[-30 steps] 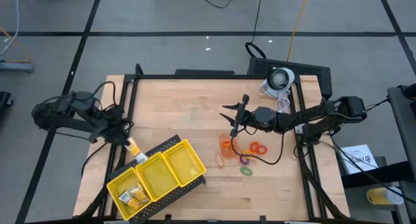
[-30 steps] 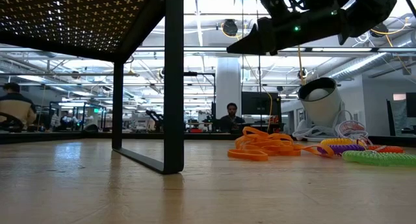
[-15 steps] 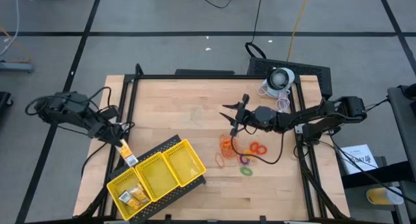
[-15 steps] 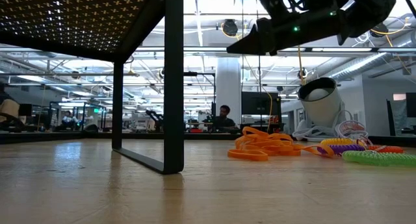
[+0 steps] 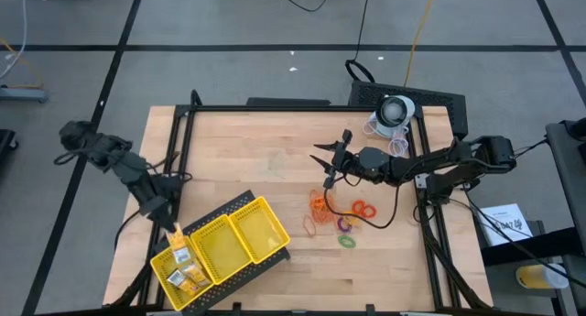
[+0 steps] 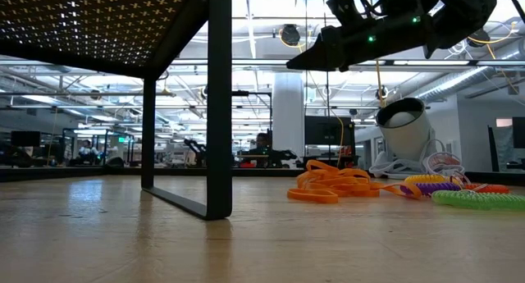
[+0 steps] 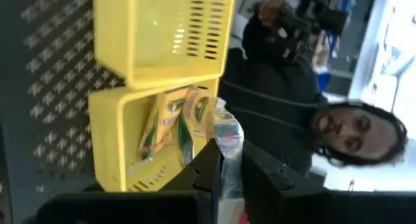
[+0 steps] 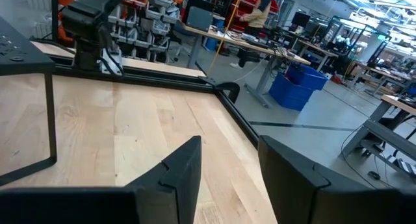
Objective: Pick & Place Office Desk Supplies
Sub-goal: Put the crayon box into the left yellow bin on the shelf, then put the orange spring keychain into the center yellow bin on the shelf
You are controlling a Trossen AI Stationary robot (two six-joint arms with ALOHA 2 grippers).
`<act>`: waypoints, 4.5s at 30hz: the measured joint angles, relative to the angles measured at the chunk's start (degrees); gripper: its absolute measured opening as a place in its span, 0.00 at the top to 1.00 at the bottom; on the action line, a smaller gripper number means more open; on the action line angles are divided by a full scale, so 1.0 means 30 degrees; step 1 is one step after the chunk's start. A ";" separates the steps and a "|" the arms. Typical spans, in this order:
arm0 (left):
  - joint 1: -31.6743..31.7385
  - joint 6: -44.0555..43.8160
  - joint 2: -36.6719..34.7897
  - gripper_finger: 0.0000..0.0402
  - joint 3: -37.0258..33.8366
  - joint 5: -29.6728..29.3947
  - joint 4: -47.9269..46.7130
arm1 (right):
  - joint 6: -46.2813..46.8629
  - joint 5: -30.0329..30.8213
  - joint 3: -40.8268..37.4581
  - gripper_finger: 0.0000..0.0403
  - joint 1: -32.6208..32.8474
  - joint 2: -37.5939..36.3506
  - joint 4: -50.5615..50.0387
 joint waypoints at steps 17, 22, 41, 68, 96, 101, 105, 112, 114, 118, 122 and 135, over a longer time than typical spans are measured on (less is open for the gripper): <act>-0.7832 -0.5042 0.2785 0.88 0.0091 -0.5423 -0.1994 | 0.0005 -0.0073 0.0007 0.65 0.0007 0.0000 -0.0017; -0.8048 -0.4702 0.4149 0.88 0.0084 -0.4521 -0.1478 | -0.0066 -0.0073 0.0007 0.65 0.0007 0.0000 -0.0018; -0.8026 -0.4516 0.5002 0.80 0.0098 -0.5764 -0.1497 | -0.0561 -0.0080 0.0007 0.65 0.0007 0.0000 -0.0015; -0.8010 -0.0526 0.2653 0.46 0.0076 -1.2401 0.2391 | -0.0510 -0.0089 0.0007 0.65 0.0009 0.0000 -0.0452; -0.0766 2.3782 0.1878 0.46 0.0084 -1.8237 0.9062 | 0.1316 -0.1148 0.0007 0.65 -0.0168 -0.0007 -0.1752; 0.2760 2.7284 0.0798 0.46 0.0076 -1.6248 0.7771 | 0.1562 -0.1555 0.0007 0.65 -0.0322 -0.0007 -0.1736; 0.5517 2.7655 -0.0518 0.46 -0.0540 -1.6064 0.6641 | 0.1672 -0.1559 0.0007 0.65 -0.0313 -0.0007 -0.1759; 0.9188 2.8572 -0.3818 0.46 -0.3986 -1.4740 0.8880 | 0.2076 -0.1574 0.0007 0.65 -0.0415 -0.0007 -0.1859; 0.9916 2.8701 -0.4424 0.46 -0.5822 -1.4688 0.9617 | 0.2076 -0.1586 0.0007 0.65 -0.0415 -0.0007 -0.1802; 1.1128 2.8765 -0.5710 0.46 -0.9192 -1.5401 1.1790 | 0.2337 -0.1588 0.0007 0.65 -0.0408 -0.0007 -0.1731; 1.1745 2.7574 -0.6998 0.46 -1.1568 -1.4046 1.3055 | 0.2579 -0.1596 0.0007 0.65 -0.0408 -0.0007 -0.2023; 1.1857 2.7073 -1.0607 0.58 -1.4724 -0.8407 1.3400 | 0.4551 -0.5061 0.0007 0.65 -0.1181 -0.0007 -0.2186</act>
